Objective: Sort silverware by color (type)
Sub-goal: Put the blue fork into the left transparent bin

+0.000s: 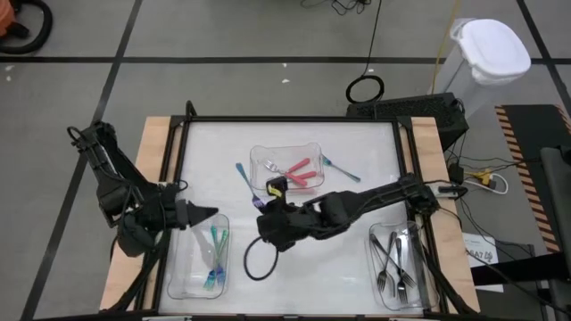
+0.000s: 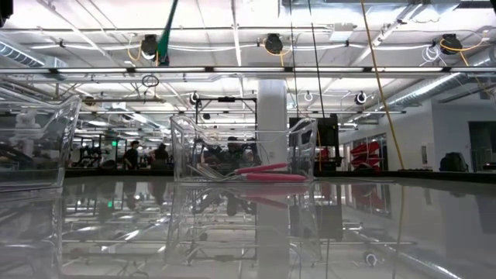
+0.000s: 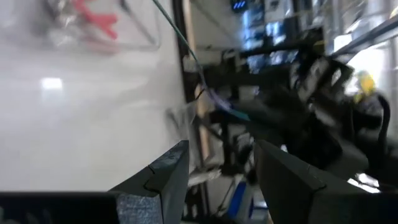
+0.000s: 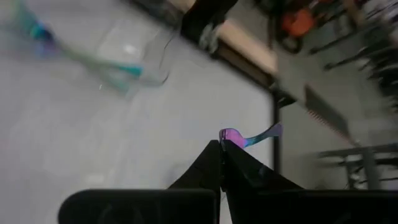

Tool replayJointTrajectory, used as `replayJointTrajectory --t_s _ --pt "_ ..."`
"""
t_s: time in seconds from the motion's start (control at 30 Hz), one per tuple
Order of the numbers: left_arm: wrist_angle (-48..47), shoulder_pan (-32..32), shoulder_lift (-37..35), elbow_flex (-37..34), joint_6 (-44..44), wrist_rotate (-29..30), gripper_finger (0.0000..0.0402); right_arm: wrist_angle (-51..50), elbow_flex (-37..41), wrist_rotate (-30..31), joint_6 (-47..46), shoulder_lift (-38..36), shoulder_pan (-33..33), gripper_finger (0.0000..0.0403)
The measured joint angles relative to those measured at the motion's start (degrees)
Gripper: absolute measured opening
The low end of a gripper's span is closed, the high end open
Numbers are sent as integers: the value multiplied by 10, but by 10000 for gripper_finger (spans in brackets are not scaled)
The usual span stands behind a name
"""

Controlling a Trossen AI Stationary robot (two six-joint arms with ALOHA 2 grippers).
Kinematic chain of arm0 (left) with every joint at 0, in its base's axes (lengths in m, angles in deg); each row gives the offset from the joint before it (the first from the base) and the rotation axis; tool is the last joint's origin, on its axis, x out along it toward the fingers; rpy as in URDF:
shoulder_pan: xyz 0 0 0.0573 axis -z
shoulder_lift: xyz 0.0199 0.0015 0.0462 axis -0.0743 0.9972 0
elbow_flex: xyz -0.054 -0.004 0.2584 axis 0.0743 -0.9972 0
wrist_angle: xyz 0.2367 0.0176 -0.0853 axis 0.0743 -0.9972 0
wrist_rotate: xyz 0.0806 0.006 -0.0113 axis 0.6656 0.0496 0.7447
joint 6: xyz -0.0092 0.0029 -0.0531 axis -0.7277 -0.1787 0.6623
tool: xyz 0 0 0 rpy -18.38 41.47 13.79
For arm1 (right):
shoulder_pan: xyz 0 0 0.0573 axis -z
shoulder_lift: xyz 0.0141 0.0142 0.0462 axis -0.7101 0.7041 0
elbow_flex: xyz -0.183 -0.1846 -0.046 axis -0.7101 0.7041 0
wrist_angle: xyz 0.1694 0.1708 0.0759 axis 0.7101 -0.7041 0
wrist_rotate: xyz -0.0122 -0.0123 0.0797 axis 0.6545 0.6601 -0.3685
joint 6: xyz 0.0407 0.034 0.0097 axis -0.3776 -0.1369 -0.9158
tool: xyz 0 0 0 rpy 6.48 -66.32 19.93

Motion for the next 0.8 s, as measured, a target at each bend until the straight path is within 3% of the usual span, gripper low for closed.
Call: replayJointTrajectory --t_s 0.2,0.37,0.57,0.8 --pt "57 -36 -16 0 -64 46 184 59 0 58 41 -21 -17 0" --pt "89 -80 -18 0 -121 53 227 103 0 93 84 -19 -33 0" --pt "86 -135 -19 0 -122 53 287 120 0 119 95 -20 -40 0" --pt "72 -208 -28 0 -125 38 297 120 0 117 101 -20 -40 0"
